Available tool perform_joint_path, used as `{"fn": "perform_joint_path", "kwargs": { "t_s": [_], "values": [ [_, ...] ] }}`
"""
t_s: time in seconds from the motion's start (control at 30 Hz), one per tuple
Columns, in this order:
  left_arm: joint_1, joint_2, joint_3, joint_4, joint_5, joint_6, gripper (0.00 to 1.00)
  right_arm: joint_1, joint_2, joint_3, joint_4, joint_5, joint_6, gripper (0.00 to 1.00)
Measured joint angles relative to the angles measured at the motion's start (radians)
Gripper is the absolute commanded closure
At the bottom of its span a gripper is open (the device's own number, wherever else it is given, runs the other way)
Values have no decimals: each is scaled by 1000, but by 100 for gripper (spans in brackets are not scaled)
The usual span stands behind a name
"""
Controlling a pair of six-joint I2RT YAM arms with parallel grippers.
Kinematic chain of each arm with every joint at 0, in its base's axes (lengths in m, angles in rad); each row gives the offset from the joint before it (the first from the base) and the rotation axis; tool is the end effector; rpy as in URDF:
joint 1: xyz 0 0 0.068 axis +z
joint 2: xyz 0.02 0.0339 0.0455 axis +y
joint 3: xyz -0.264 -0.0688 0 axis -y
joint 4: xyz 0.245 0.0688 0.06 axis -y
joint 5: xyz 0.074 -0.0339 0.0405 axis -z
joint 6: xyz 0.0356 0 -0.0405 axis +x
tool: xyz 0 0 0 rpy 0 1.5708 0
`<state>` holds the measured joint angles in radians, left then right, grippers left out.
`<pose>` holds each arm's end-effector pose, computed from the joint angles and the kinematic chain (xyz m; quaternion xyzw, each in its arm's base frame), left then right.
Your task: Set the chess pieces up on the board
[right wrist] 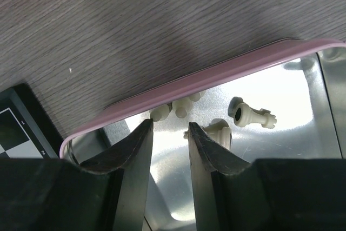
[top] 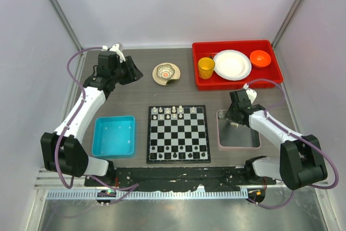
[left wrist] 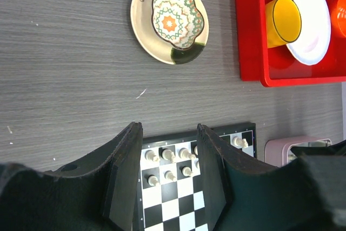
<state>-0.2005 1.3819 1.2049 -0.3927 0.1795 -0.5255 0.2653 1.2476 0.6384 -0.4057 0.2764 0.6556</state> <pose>0.3064 -0.0688 0.3299 -0.0989 0.8692 -0.2432 0.4189 0.2231 0.0505 0.1809 0.2218 0.9270 0.0021 0.3023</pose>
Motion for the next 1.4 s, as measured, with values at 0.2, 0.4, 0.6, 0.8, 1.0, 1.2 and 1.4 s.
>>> {"fn": "perform_joint_path", "kwargs": {
  "t_s": [0.2,0.4,0.6,0.8,1.0,1.2,1.4],
  "values": [
    [0,1,0,0,0,0,51,0,-12,-1,3,-21,0,62],
    [0,2,0,0,0,0,51,-1,-22,-1,5,-26,0,62],
    [0,3,0,0,0,0,51,-2,-16,-1,10,-25,0,64],
    [0,4,0,0,0,0,51,-8,11,-1,31,-27,0,67],
    [1,5,0,0,0,0,51,-8,25,-1,46,-35,0,79],
    [1,6,0,0,0,0,51,-9,24,-1,46,-37,-3,91],
    [1,6,0,0,0,0,51,-11,-25,8,-16,-26,-22,94]
  ]
}}
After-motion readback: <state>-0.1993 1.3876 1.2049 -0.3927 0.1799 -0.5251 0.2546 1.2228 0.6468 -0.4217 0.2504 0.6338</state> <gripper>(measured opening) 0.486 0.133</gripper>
